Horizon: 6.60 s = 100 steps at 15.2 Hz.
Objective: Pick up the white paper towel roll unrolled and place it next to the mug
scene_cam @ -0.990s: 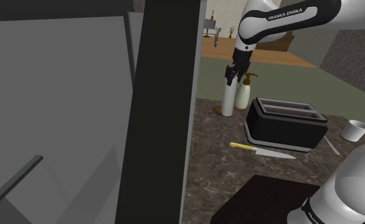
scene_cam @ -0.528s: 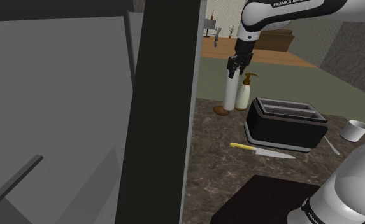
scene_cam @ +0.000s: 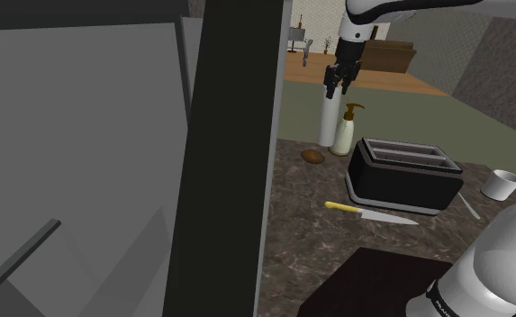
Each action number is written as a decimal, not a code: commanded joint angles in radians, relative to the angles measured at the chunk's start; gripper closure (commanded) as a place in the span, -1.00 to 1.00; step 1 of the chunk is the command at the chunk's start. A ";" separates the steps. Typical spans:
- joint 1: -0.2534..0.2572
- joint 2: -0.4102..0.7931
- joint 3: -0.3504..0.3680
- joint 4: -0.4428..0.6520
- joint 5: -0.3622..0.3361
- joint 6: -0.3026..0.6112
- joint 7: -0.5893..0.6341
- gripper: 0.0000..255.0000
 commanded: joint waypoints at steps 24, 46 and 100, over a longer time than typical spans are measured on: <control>-0.063 -0.120 -0.085 0.078 -0.019 -0.187 -0.159 1.00; -0.227 -0.337 -0.432 -0.130 -0.158 -0.132 -0.627 1.00; -1.082 0.889 -0.901 0.665 0.808 -0.174 -1.872 1.00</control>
